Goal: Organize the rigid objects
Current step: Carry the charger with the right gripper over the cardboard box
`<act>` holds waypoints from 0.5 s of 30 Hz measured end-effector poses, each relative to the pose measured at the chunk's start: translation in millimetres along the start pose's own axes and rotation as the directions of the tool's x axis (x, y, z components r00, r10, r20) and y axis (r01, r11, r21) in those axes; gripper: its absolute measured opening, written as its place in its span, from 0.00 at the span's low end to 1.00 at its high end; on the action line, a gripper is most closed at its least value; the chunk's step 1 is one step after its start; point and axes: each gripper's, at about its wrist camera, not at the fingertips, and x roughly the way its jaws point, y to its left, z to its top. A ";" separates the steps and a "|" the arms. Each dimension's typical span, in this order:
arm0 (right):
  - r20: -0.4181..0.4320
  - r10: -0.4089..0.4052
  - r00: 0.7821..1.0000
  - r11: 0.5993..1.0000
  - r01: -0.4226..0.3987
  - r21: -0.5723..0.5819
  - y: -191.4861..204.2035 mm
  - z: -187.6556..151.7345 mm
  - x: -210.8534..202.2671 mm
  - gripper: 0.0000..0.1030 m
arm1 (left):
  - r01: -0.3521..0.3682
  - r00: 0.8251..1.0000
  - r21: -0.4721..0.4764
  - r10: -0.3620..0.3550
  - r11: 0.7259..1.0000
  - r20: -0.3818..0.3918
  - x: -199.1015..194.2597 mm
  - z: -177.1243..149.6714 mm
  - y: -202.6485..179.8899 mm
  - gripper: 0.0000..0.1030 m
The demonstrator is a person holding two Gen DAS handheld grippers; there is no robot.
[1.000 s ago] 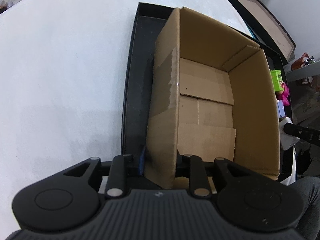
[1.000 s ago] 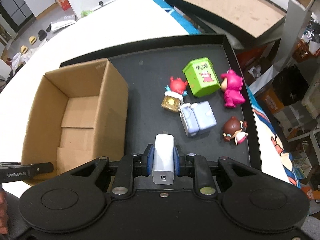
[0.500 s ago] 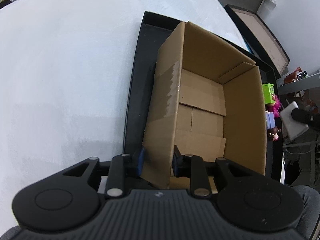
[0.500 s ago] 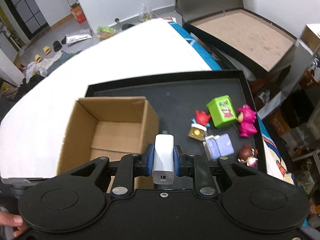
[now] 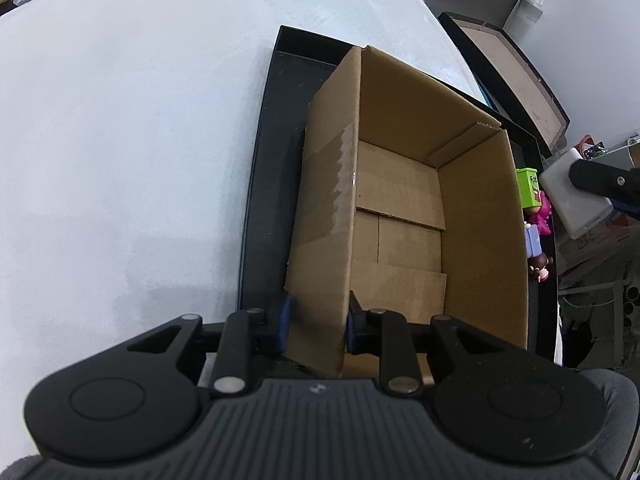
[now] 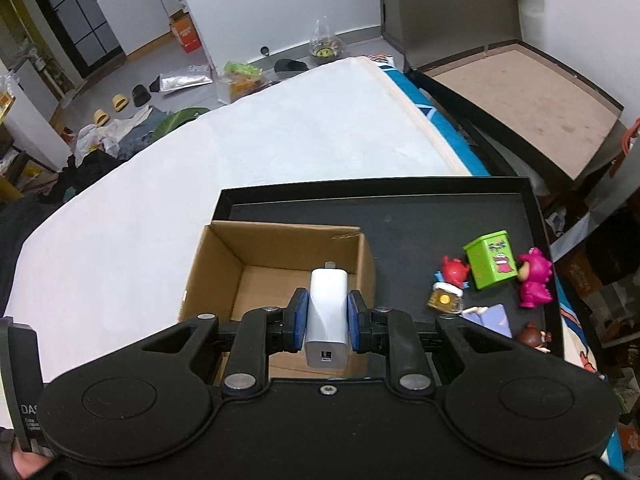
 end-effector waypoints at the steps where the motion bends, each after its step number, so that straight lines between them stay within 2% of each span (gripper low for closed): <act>1: -0.001 0.002 1.000 1.000 -0.002 -0.003 1.8 -0.3 1.1 0.20 | 0.001 1.000 0.002 -0.001 1.000 -0.002 0.6 -0.2 -0.5 0.24; 15: -0.037 -0.023 0.999 0.997 0.020 -0.071 31.9 0.2 27.0 0.20 | 0.016 1.000 0.015 -0.016 1.000 -0.004 0.2 -2.4 3.7 0.24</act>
